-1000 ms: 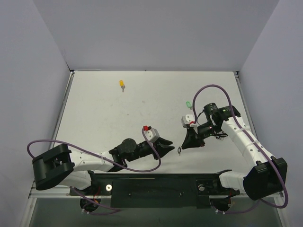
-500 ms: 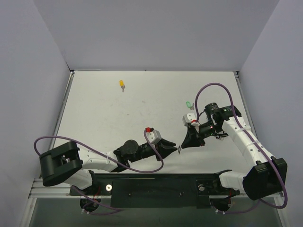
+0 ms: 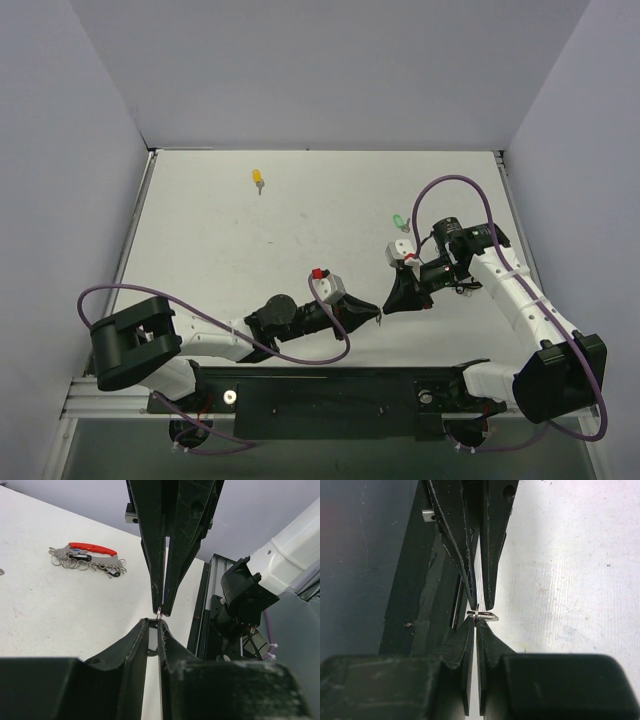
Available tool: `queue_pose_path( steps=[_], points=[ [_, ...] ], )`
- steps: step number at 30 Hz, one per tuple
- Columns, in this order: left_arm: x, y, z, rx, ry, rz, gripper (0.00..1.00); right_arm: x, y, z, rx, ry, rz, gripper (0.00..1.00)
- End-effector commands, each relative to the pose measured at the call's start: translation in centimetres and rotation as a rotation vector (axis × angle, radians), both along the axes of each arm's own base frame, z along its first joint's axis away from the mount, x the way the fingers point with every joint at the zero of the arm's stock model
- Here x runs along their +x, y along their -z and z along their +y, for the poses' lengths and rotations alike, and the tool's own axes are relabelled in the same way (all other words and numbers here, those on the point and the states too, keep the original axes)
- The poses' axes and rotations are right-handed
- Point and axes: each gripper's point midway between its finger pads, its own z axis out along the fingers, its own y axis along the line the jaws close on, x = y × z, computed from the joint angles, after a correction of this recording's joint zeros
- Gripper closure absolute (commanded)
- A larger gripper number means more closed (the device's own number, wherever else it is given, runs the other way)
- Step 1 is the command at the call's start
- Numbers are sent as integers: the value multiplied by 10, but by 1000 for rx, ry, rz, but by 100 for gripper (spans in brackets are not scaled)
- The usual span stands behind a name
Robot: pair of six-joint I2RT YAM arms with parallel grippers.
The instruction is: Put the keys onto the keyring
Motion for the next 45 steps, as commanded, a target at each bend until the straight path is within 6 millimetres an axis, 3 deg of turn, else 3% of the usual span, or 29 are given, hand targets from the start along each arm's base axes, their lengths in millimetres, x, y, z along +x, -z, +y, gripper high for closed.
queue_pose_path(
  steps=[1,16,18,25,29,31,37,45],
  points=[
    [-4,-32,-8,-95,32,-28,78,-8,-13,5,67,-6,24,100],
    [-6,-32,-12,-99,46,-12,79,-9,-10,5,61,-17,22,100],
    [-8,-32,-13,-99,63,-12,98,-10,-10,5,58,-19,23,100],
    [-7,-20,-10,-22,70,18,100,-10,-5,2,29,-27,10,100],
    [0,-4,-9,122,80,83,100,-11,0,-2,-9,-32,4,73],
    [7,1,-8,193,87,107,100,-11,1,-2,-19,-39,-4,69],
    [12,7,-5,296,97,119,100,-11,11,-4,-69,-50,-5,68],
    [8,0,-9,277,128,113,100,-3,15,-2,-77,-20,-1,64]
  ],
)
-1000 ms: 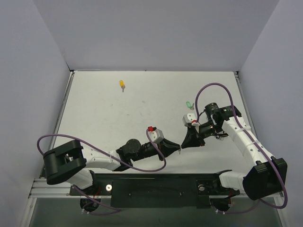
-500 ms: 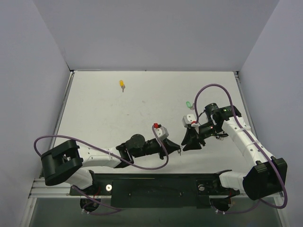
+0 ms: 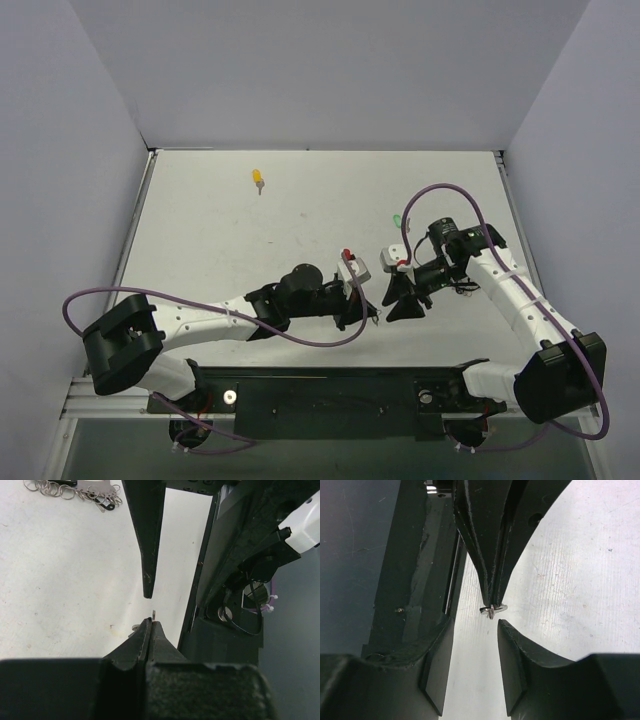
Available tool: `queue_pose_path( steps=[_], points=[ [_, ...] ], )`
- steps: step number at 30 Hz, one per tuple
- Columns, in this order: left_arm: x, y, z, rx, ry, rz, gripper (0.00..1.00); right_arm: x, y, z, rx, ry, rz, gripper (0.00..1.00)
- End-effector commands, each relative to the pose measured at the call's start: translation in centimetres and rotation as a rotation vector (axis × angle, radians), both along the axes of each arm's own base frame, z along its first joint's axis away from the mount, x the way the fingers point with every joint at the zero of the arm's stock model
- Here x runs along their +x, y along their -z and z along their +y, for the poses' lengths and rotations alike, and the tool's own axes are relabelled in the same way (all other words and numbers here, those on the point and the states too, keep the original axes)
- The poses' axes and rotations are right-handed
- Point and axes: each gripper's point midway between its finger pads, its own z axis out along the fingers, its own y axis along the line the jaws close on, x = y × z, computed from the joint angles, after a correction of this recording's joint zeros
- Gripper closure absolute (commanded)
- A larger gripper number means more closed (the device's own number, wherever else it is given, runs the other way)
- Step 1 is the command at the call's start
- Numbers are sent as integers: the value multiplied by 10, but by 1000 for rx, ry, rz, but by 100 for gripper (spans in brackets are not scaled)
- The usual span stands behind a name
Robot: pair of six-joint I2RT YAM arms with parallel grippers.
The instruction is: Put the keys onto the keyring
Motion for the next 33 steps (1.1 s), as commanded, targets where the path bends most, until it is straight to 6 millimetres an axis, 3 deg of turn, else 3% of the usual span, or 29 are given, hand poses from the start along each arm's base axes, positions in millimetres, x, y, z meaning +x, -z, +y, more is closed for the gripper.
queue_pose_path(
  steps=[1,10,28,33],
  points=[
    [-1,-28,-5,-59,30,-26,100,-4,1,3,5,12,40,63],
    [-3,-35,-8,-103,39,-18,100,-3,6,8,8,12,54,63],
    [-1,-37,-6,-113,17,-22,100,-6,12,11,-14,-7,66,89],
    [1,-38,-4,-114,7,-26,100,-6,12,10,-20,-7,64,90]
  ],
)
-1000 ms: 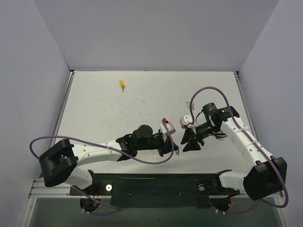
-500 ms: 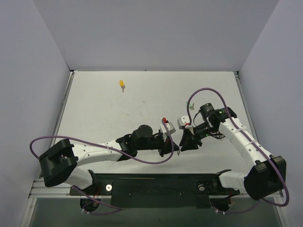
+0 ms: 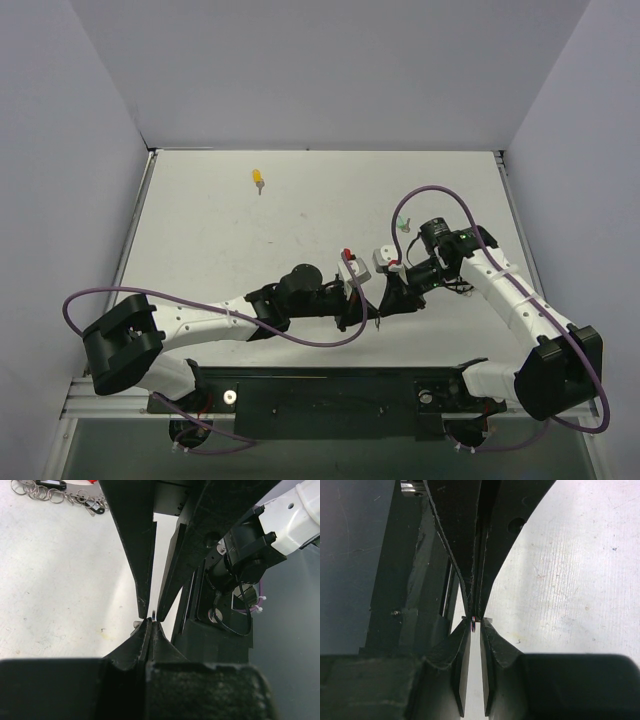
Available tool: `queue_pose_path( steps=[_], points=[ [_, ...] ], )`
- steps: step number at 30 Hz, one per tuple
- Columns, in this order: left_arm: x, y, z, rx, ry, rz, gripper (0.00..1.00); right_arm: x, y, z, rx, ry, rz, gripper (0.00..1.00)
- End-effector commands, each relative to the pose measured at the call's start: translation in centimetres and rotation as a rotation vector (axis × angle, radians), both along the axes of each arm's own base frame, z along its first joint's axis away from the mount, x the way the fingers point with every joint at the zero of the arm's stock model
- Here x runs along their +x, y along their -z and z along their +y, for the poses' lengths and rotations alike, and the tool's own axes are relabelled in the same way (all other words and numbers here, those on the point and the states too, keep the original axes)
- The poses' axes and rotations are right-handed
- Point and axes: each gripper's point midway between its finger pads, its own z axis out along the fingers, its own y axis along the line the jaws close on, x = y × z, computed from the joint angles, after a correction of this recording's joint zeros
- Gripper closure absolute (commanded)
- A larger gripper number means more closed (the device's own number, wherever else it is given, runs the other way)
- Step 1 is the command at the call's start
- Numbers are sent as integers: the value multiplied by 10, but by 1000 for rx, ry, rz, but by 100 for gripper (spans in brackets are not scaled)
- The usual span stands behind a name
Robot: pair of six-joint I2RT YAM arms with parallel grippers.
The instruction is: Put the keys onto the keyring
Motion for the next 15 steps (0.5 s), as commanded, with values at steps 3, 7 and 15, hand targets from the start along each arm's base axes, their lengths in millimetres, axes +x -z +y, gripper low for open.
queue_pose_path(
  steps=[3,7,15],
  points=[
    [8,-33,-1,-89,-26,-51,100,-9,2,1,0,-10,46,87],
    [9,-33,0,-88,-34,-53,100,-9,2,0,-4,-9,50,86],
    [9,-31,0,-87,-37,-51,100,-11,1,2,0,-11,56,98]
  ],
)
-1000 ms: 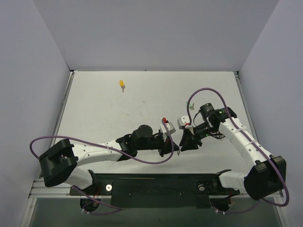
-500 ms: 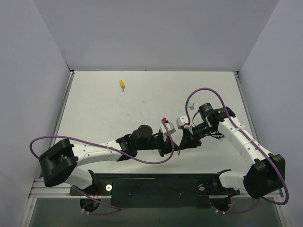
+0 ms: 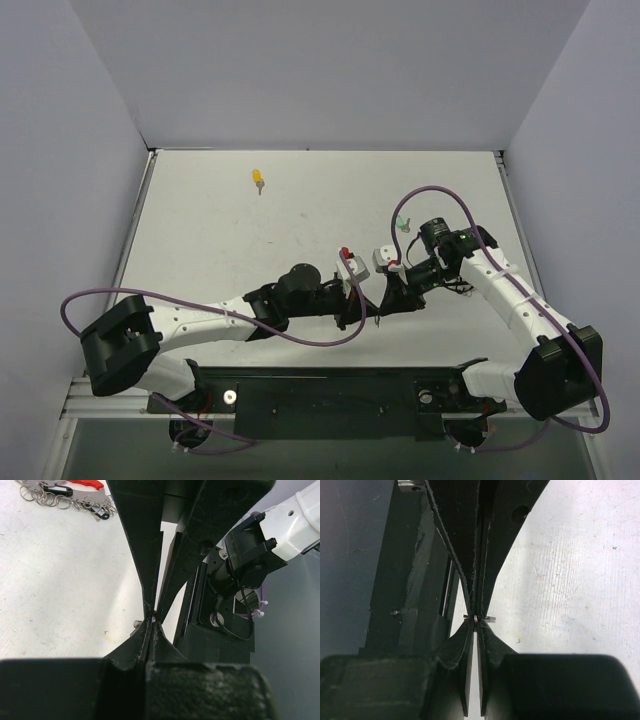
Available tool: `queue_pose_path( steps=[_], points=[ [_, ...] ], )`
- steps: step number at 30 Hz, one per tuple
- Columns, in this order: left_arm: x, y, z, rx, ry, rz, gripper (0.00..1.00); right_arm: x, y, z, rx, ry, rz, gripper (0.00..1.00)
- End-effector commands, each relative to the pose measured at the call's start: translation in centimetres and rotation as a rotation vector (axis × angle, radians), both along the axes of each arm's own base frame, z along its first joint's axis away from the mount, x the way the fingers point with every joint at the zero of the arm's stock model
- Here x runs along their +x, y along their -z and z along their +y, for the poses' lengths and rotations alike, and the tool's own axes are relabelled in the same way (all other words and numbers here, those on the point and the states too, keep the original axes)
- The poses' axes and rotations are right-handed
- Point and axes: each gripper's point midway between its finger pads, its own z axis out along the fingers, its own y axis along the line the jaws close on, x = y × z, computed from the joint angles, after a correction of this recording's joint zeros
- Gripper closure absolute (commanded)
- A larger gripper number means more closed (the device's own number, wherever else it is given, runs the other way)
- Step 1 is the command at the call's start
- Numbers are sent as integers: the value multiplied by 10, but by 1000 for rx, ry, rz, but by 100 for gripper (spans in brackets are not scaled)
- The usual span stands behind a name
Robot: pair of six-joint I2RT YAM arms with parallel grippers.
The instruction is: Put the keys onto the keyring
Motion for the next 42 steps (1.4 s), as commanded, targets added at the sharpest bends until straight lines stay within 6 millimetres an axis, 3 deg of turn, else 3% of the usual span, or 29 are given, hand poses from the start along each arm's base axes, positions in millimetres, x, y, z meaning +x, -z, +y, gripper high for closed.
queue_pose_path(
  steps=[1,7,8,9,10,11,12,14,18,26,42],
  points=[
    [6,-26,-2,-77,-18,-39,100,-10,-1,2,7,-11,52,100],
    [13,-30,4,-99,-62,-33,100,-11,-6,2,12,-16,53,100],
    [13,-26,7,-98,-68,-28,93,-11,-7,2,12,-14,53,100],
    [17,-35,10,-128,-89,-30,86,-11,-6,2,13,-12,56,100],
    [16,-30,15,-127,-99,-24,71,-10,-7,1,17,-8,55,100],
    [17,-42,18,-171,-111,-45,64,-10,-8,1,20,-8,51,100],
    [16,-37,23,-174,-117,-47,57,-10,-9,1,26,-6,53,100],
    [15,-43,30,-209,-131,-67,51,-10,-10,2,32,-5,54,100],
    [12,-40,35,-227,-123,-80,51,-10,-11,2,48,-8,53,100],
    [1,-44,21,-295,-40,-100,55,-10,-16,1,90,-6,44,100],
    [-17,-24,5,-259,20,-218,63,-23,-20,0,187,-81,-6,100]
  ],
)
